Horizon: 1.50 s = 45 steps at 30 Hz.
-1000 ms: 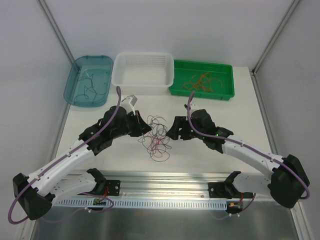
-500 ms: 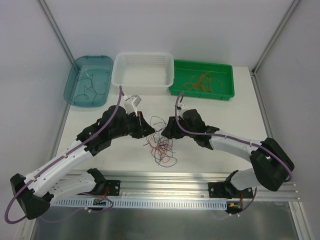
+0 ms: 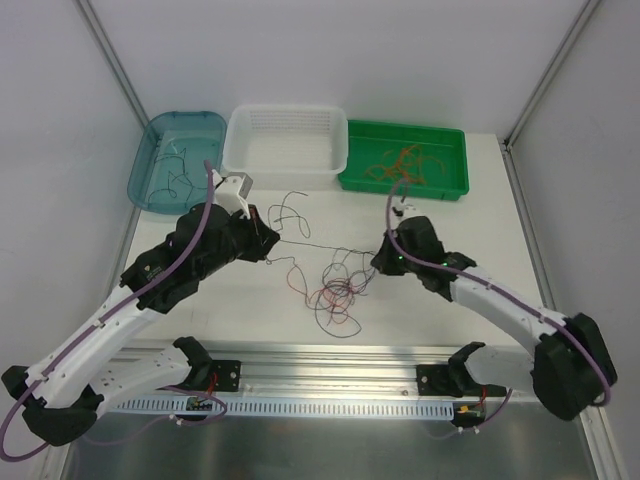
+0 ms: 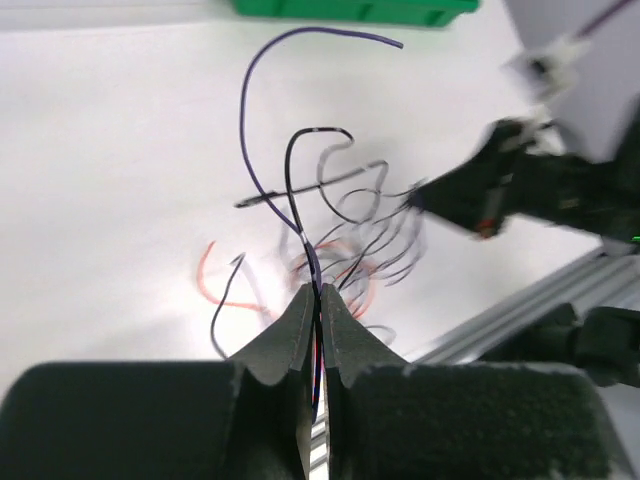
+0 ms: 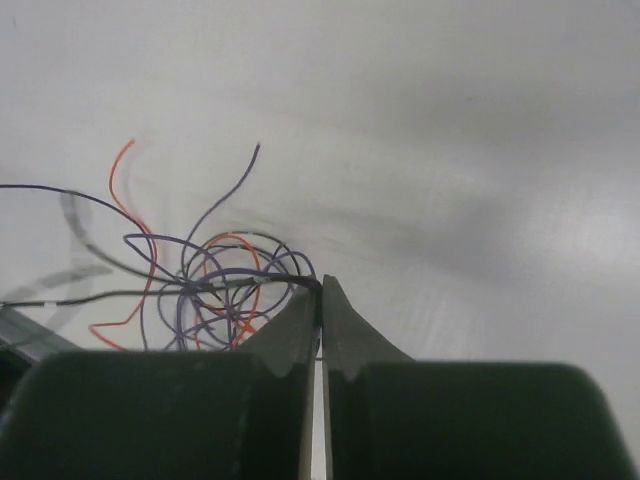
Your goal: Untangle the cables
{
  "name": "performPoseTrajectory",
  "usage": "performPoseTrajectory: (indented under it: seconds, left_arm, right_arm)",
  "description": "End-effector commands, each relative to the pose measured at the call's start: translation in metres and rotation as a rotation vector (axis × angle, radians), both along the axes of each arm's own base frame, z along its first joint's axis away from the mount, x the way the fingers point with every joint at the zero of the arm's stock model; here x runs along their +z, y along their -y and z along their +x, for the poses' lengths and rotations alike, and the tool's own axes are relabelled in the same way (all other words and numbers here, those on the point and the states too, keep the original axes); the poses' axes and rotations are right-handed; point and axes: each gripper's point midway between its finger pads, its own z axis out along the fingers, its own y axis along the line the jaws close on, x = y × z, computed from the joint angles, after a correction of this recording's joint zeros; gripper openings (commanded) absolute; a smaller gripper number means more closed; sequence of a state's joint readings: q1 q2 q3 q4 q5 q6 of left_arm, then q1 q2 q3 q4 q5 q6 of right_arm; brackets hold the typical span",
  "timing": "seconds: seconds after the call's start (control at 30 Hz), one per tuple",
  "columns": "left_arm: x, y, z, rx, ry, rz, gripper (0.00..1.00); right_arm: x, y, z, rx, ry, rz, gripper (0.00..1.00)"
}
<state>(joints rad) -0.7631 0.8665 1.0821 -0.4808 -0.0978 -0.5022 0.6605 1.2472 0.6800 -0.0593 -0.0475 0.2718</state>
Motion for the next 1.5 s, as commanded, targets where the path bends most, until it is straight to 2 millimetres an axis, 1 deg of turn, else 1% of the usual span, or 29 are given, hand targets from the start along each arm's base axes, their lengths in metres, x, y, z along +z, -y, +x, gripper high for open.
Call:
performPoseTrajectory:
  seconds: [0.0, 0.07, 0.1, 0.13, 0.17, 0.2, 0.23, 0.27, 0.37, 0.43, 0.67, 0.73, 0.8, 0.9, 0.97, 1.0, 1.03, 1.1, 1.13, 1.17, 1.2, 1.23, 1.27, 1.3, 1.33, 1.37, 1.4, 1.43, 1.47]
  left_arm:
    - [-0.016, -0.049, 0.014, 0.188, 0.015, 0.174, 0.01]
    - [-0.031, -0.061, 0.018, 0.245, -0.005, 0.211, 0.02]
    - [-0.037, -0.063, 0.017, 0.254, -0.017, 0.218, 0.03]
    - [-0.049, -0.065, 0.017, 0.26, -0.04, 0.235, 0.04]
    - [-0.056, -0.066, 0.017, 0.271, -0.057, 0.237, 0.04]
    - [-0.064, -0.066, 0.017, 0.273, -0.075, 0.248, 0.06]
    - [-0.077, -0.066, 0.016, 0.273, -0.102, 0.267, 0.06]
    - [-0.084, -0.065, 0.015, 0.273, -0.123, 0.269, 0.06]
    - [-0.111, -0.067, 0.013, 0.288, -0.184, 0.309, 0.07]
    - [-0.129, -0.074, 0.012, 0.318, -0.218, 0.337, 0.07]
    - [-0.163, -0.094, 0.01, 0.405, -0.292, 0.364, 0.08]
    - [-0.177, -0.095, 0.007, 0.401, -0.334, 0.367, 0.0]
    - [-0.188, -0.09, 0.005, 0.383, -0.369, 0.371, 0.0]
    - [-0.197, -0.087, 0.001, 0.372, -0.41, 0.375, 0.0]
    - [-0.193, -0.077, 0.001, 0.323, -0.414, 0.359, 0.02]
    - [-0.185, -0.067, 0.008, 0.259, -0.381, 0.358, 0.17]
    - [-0.182, -0.057, 0.008, 0.194, -0.371, 0.344, 0.27]
    - [-0.176, -0.026, 0.002, 0.014, -0.363, 0.294, 0.46]
    - [-0.168, -0.012, 0.006, -0.081, -0.298, 0.289, 0.64]
    - [-0.163, 0.002, 0.002, -0.165, -0.275, 0.273, 0.68]
    - [-0.161, 0.016, 0.001, -0.247, -0.229, 0.311, 0.74]
    - [-0.158, 0.028, 0.003, -0.291, -0.181, 0.318, 0.79]
    - [-0.167, 0.037, 0.004, -0.333, -0.181, 0.353, 0.8]
    - [-0.164, 0.051, 0.003, -0.398, -0.137, 0.376, 0.8]
    - [-0.165, 0.059, 0.006, -0.424, -0.127, 0.383, 0.8]
    - [-0.181, 0.068, 0.01, -0.451, -0.153, 0.409, 0.8]
    - [-0.178, 0.079, 0.013, -0.496, -0.137, 0.408, 0.8]
    - [-0.183, 0.084, 0.016, -0.516, -0.138, 0.424, 0.79]
    - [-0.2, 0.089, 0.019, -0.536, -0.169, 0.46, 0.77]
  right_arm:
    - [0.021, 0.09, 0.01, -0.239, 0.033, -0.156, 0.01]
    - [0.038, 0.115, 0.006, -0.283, 0.055, -0.189, 0.01]
    - [0.055, 0.126, 0.007, -0.308, 0.1, -0.181, 0.01]
    - [0.069, 0.13, 0.005, -0.304, 0.114, -0.187, 0.01]
    - [0.077, 0.134, 0.005, -0.292, 0.135, -0.205, 0.01]
    - [0.085, 0.135, 0.004, -0.289, 0.146, -0.207, 0.01]
    - [0.085, 0.136, -0.001, -0.278, 0.129, -0.22, 0.01]
    - [0.094, 0.134, 0.0, -0.267, 0.138, -0.209, 0.01]
    - [0.094, 0.135, -0.001, -0.273, 0.13, -0.218, 0.01]
    - [0.086, 0.138, -0.001, -0.28, 0.106, -0.233, 0.01]
    - [0.051, 0.143, -0.007, -0.294, -0.016, -0.299, 0.01]
    - [0.05, 0.139, -0.007, -0.278, -0.019, -0.279, 0.01]
    - [0.057, 0.127, -0.008, -0.236, -0.004, -0.222, 0.01]
    - [0.061, 0.127, -0.006, -0.23, 0.014, -0.225, 0.06]
    - [0.06, 0.13, -0.008, -0.225, 0.0, -0.247, 0.06]
    - [0.058, 0.128, -0.008, -0.215, -0.01, -0.246, 0.07]
    - [0.057, 0.125, -0.01, -0.199, -0.018, -0.232, 0.07]
    - [0.052, 0.12, -0.012, -0.181, -0.025, -0.215, 0.07]
    - [0.052, 0.117, -0.011, -0.173, -0.016, -0.202, 0.07]
    - [0.05, 0.116, -0.012, -0.171, -0.017, -0.201, 0.07]
    - [0.049, 0.11, -0.014, -0.151, -0.026, -0.176, 0.07]
    - [0.049, 0.108, -0.015, -0.145, -0.027, -0.169, 0.07]
    - [0.05, 0.106, -0.015, -0.137, -0.027, -0.165, 0.07]
    - [0.05, 0.105, -0.015, -0.136, -0.027, -0.163, 0.07]
    - [0.05, 0.104, -0.015, -0.132, -0.028, -0.159, 0.07]
    - [0.05, 0.102, -0.016, -0.125, -0.03, -0.157, 0.06]
    - [0.051, 0.101, -0.016, -0.123, -0.03, -0.151, 0.06]
    - [0.051, 0.099, -0.018, -0.115, -0.03, -0.146, 0.06]
    - [0.052, 0.098, -0.018, -0.112, -0.027, -0.143, 0.06]
